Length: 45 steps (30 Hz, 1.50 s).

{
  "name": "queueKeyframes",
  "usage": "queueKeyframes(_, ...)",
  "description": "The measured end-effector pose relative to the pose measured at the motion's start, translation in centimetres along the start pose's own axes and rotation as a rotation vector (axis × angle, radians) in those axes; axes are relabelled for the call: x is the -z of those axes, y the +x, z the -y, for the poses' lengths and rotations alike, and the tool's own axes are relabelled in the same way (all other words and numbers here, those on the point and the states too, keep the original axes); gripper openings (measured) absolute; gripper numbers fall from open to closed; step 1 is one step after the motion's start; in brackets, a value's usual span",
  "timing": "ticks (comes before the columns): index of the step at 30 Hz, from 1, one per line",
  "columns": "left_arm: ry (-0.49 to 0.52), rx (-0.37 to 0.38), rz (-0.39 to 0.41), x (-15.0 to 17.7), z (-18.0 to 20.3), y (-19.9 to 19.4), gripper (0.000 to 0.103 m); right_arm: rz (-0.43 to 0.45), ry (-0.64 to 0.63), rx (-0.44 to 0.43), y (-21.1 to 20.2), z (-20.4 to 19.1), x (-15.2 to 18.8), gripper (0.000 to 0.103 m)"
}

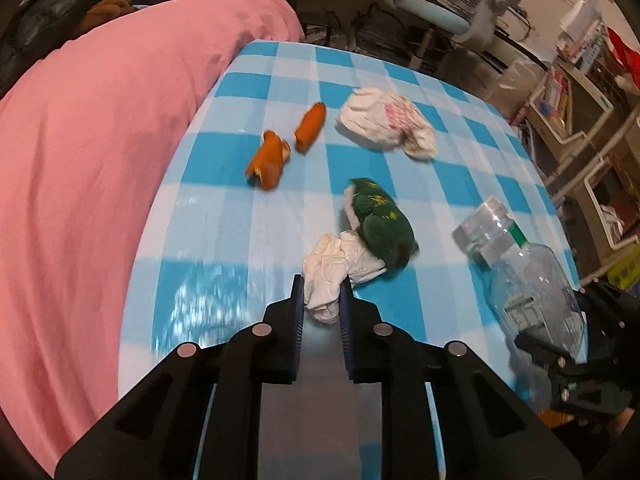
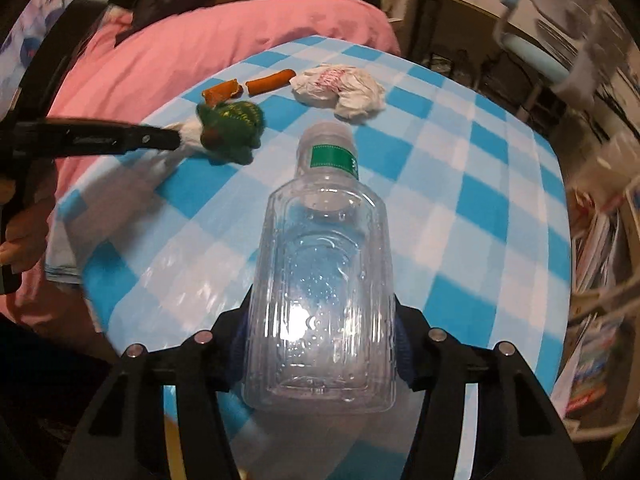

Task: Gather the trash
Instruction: 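Grasp the clear plastic bottle with the right tool while the left grasps a white tissue, then drop the bottle into the yellow bin with the right tool while the left drops the tissue in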

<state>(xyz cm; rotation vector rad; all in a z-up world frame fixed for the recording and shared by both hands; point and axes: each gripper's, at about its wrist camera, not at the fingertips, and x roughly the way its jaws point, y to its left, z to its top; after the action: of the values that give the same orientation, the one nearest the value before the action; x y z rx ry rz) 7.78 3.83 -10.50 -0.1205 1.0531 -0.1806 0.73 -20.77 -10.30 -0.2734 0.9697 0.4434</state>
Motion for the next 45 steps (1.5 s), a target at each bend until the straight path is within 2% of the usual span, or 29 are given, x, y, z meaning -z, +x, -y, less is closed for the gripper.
queueKeyframes(8, 0.033, -0.01, -0.034, 3.7, 0.7, -2.5, 0.016, 0.02, 0.027, 0.018, -0.5, 0.0, 0.8, 0.057)
queueKeyframes(9, 0.035, -0.013, -0.039, 3.9, 0.7, -2.5, 0.017, 0.021, 0.025, 0.022, -0.5, 0.0, 0.9, 0.061)
queueKeyframes(10, 0.035, -0.017, -0.048, 4.1, 0.7, -2.4, 0.02, 0.024, 0.021, 0.031, -0.4, -0.2, 0.9, 0.067)
queueKeyframes(16, 0.067, -0.037, -0.053, 4.7, 1.3, -2.1, 0.044, 0.04, 0.002, 0.068, -0.2, -0.8, 0.8, 0.075)
queueKeyframes(19, 0.103, -0.055, -0.042, 4.7, 2.1, -2.3, 0.052, 0.052, 0.012, 0.083, -0.2, -0.5, 0.5, 0.075)
queueKeyframes(27, 0.169, -0.108, -0.048, 5.2, 3.5, -1.6, 0.052, 0.062, 0.064, 0.08, -0.1, 0.3, 0.2, 0.075)
queueKeyframes(31, 0.195, -0.127, -0.05, 5.5, 4.1, -1.5, 0.051, 0.058, 0.075, 0.066, 0.0, 0.3, 0.2, 0.064)
queueKeyframes(34, 0.211, -0.133, -0.056, 5.8, 4.5, -1.3, 0.04, 0.052, 0.077, 0.059, 0.2, 0.3, 0.2, 0.059)
queueKeyframes(36, 0.219, -0.124, -0.053, 5.9, 4.8, -1.3, 0.025, 0.054, 0.081, 0.051, 0.1, 0.3, 0.2, 0.057)
queueKeyframes(37, 0.226, -0.118, -0.055, 6.0, 4.9, -1.3, 0.011, 0.056, 0.084, 0.046, 0.1, 0.3, 0.3, 0.055)
queueKeyframes(39, 0.244, -0.131, -0.05, 6.2, 5.3, -1.5, 0.0, 0.059, 0.09, 0.043, 0.0, 0.3, 0.3, 0.055)
queueKeyframes(45, 0.249, -0.141, 0.031, 6.6, 5.9, -3.7, 0.0, 0.08, 0.138, 0.008, -0.5, 0.8, 0.5, 0.055)
